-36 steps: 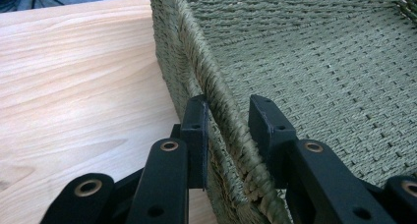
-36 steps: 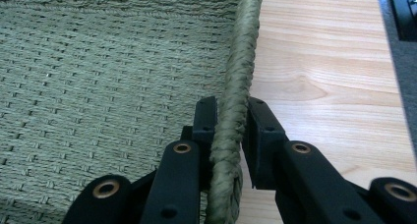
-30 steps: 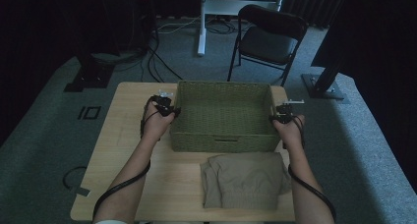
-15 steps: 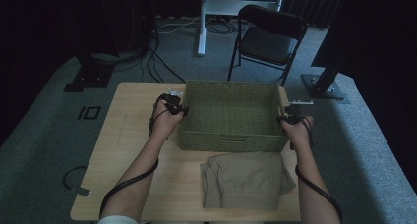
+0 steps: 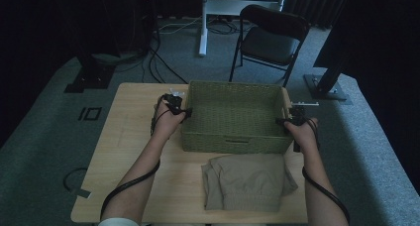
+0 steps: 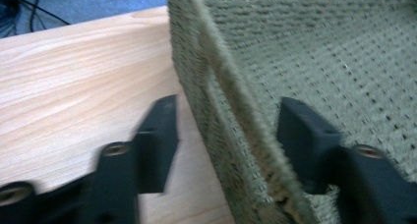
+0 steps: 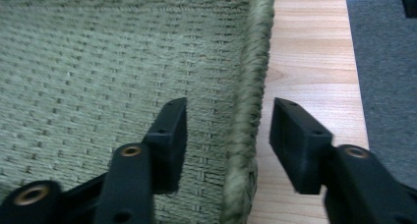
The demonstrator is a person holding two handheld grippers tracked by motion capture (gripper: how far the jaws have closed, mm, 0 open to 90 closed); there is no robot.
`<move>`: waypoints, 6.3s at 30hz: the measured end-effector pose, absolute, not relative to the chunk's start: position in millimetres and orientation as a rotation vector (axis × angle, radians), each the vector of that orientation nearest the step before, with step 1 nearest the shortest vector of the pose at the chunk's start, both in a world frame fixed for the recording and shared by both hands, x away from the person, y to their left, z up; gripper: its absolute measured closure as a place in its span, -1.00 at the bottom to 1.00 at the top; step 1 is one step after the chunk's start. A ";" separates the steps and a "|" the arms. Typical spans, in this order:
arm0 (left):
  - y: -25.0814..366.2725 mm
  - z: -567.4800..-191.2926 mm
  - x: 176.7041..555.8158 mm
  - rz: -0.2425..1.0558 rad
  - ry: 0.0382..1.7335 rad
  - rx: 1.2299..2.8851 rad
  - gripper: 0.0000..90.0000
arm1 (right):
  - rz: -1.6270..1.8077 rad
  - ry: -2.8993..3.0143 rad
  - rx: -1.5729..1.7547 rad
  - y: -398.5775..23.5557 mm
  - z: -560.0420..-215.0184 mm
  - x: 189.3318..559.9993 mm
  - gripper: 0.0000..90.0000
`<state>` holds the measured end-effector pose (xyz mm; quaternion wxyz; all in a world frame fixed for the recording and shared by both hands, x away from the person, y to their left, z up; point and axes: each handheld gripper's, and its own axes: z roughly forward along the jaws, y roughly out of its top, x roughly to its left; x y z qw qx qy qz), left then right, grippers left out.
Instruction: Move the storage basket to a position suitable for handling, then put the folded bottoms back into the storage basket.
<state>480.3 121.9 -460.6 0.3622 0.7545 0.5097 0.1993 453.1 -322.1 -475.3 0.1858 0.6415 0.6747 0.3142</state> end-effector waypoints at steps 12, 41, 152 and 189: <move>137.8 -438.5 465.8 0.506 1.194 1.913 -0.45 | 0.986 1.843 1.744 -322.0 -460.7 447.7 -0.32; 137.4 -415.5 396.9 0.439 1.032 1.878 -0.62 | 1.177 1.853 1.507 -316.2 -425.8 387.3 -0.66; 28.0 -550.9 310.1 0.218 0.957 2.065 0.23 | 1.052 2.113 1.464 -293.4 -550.4 285.1 0.36; 47.8 -472.6 293.9 0.233 0.781 1.992 0.80 | 1.278 2.114 1.393 -282.0 -482.8 265.6 0.77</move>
